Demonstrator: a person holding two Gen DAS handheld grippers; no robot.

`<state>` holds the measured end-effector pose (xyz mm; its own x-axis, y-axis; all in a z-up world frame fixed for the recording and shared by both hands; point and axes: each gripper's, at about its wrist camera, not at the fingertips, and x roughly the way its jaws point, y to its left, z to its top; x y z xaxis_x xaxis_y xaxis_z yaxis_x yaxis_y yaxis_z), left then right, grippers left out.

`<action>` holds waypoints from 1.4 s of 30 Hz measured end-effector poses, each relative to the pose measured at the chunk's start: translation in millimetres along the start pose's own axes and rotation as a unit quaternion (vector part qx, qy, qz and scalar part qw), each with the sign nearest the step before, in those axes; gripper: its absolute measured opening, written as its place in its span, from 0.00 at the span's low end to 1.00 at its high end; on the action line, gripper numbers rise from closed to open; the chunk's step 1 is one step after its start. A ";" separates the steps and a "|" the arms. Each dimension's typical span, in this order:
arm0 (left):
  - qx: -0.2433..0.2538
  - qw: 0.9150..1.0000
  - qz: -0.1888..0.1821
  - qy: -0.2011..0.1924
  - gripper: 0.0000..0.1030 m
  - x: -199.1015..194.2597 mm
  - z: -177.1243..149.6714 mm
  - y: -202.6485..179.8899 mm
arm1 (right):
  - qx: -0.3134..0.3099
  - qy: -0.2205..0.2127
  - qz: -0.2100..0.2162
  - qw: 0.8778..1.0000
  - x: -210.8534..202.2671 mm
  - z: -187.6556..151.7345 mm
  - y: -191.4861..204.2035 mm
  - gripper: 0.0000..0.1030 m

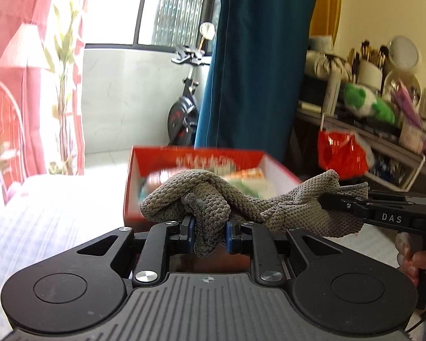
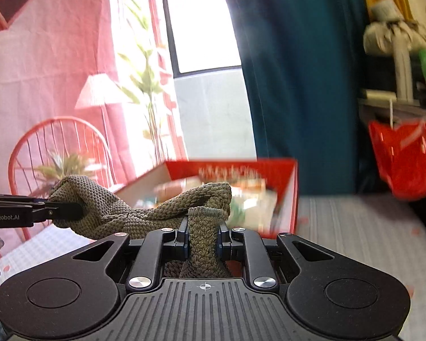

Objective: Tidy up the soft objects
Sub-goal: 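Lift the grey knit cloth with both grippers into the red box, then open both grippers to release the knit cloth in the box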

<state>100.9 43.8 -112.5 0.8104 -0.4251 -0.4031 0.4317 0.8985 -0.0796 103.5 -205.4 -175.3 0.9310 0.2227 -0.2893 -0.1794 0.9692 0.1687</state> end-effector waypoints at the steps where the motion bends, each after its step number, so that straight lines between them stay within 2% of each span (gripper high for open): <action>1: 0.002 1.000 -0.002 -0.001 0.21 3.0 7.7 0.4 | -0.006 -0.004 0.000 1.000 2.4 8.6 -0.5 0.15; 6: 0.036 0.999 -0.012 0.033 0.21 36.7 38.4 -0.9 | -0.025 0.007 -0.003 1.000 28.7 43.5 -5.7 0.15; 10: 0.048 0.997 -0.005 0.060 0.21 76.1 51.2 3.6 | -0.027 0.035 -0.015 0.999 59.9 55.0 -10.6 0.14; 19: 0.011 0.990 -0.010 0.141 0.21 147.0 43.3 18.4 | -0.063 0.134 -0.036 0.988 130.6 41.4 -5.5 0.14; 23: 0.005 0.986 -0.006 0.168 0.21 169.6 39.1 19.9 | -0.056 0.174 -0.045 0.982 154.4 35.2 -9.0 0.14; 30: 0.028 0.979 0.000 0.204 0.21 187.4 33.4 19.5 | -0.036 0.228 -0.038 0.972 183.6 32.3 -12.2 0.15; 36: 0.028 0.974 0.001 0.223 0.22 199.2 28.6 23.1 | -0.026 0.267 -0.030 0.963 195.1 28.7 -14.4 0.15; 42: 0.016 0.973 0.002 0.231 0.22 197.5 30.0 24.0 | 0.002 0.283 -0.029 0.959 195.9 26.6 -19.4 0.15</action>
<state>283.2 -21.8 -166.6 0.5509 -0.3206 -0.7705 0.4465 0.8932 -0.0523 297.8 -183.4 -210.1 0.6182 0.1911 -0.7625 -0.1303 0.9815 0.1404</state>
